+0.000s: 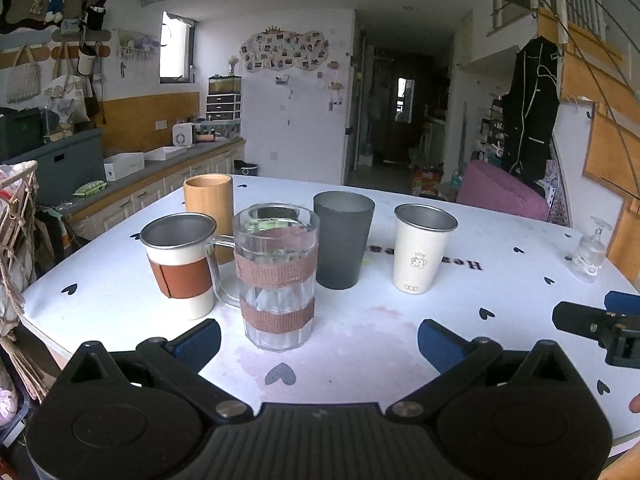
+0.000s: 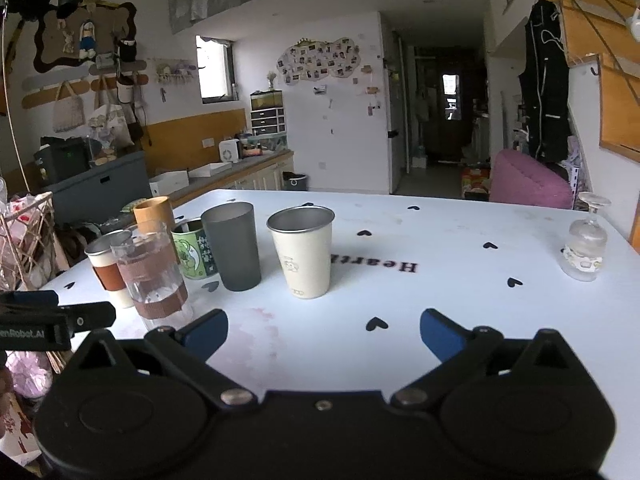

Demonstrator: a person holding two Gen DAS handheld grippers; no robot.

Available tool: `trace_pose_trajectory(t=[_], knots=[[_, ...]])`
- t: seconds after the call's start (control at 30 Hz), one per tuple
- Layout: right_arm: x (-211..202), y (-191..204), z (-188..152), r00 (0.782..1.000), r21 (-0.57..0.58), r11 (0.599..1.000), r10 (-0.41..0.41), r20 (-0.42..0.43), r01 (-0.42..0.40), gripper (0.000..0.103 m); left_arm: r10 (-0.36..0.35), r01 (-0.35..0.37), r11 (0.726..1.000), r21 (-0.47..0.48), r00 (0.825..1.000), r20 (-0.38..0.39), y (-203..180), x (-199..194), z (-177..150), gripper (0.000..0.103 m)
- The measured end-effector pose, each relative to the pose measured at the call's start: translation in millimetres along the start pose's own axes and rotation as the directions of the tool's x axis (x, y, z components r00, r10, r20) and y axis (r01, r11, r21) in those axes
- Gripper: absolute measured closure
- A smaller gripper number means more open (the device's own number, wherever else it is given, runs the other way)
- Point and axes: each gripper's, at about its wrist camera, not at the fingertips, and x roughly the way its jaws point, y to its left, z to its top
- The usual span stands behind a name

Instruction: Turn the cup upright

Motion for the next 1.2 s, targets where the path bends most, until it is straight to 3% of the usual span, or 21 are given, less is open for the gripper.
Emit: trace_pose_trajectory(t=[1.2], knots=[[1.4,1.3,-1.0,1.0,-0.005,1.0,-0.011,-0.008,0.011,0.0,0.003,-0.003,1.0,0.002,1.0,-0.008,-1.0,-0.7,-0.5,0.0]])
